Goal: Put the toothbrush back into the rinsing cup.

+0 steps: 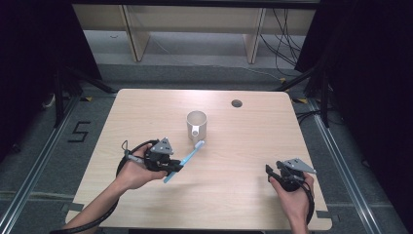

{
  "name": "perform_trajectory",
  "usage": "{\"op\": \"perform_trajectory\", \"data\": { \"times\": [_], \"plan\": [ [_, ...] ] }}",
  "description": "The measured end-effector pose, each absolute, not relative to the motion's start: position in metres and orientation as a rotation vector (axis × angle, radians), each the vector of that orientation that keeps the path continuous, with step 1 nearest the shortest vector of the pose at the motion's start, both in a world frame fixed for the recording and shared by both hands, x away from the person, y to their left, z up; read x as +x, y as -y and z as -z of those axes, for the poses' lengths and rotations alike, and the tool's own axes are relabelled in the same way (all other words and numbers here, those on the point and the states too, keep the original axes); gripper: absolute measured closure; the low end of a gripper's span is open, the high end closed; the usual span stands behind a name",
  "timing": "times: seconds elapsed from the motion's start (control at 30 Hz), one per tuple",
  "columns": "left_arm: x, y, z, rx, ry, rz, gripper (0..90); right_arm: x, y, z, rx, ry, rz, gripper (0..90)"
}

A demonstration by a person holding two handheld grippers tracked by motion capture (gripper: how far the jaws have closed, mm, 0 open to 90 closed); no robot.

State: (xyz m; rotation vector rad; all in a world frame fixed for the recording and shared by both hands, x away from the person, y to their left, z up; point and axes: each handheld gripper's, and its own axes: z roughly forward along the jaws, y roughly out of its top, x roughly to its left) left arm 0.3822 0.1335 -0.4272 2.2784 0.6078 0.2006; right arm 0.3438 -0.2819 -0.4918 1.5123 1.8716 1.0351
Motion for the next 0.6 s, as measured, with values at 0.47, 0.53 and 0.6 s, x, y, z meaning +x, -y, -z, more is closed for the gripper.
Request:
{"op": "perform_trajectory", "data": {
  "times": [0.47, 0.53, 0.6],
  "plan": [
    [0.3870, -0.1369, 0.4262, 2.131, -0.614, -0.265, 78.6, 0.3433, 0.2845, 0.4897, 1.469, -1.871, -1.009, 51.5],
    [0.3874, -0.1369, 0.4251, 2.119, -0.614, -0.275, 78.6, 0.3434, 0.2845, 0.4898, 1.470, -1.871, -1.010, 51.6],
    [0.3878, -0.1369, 0.4248, 2.109, -0.609, -0.276, 78.6, 0.3426, 0.2842, 0.4894, 1.489, -1.881, -1.007, 51.6]
  ]
}}
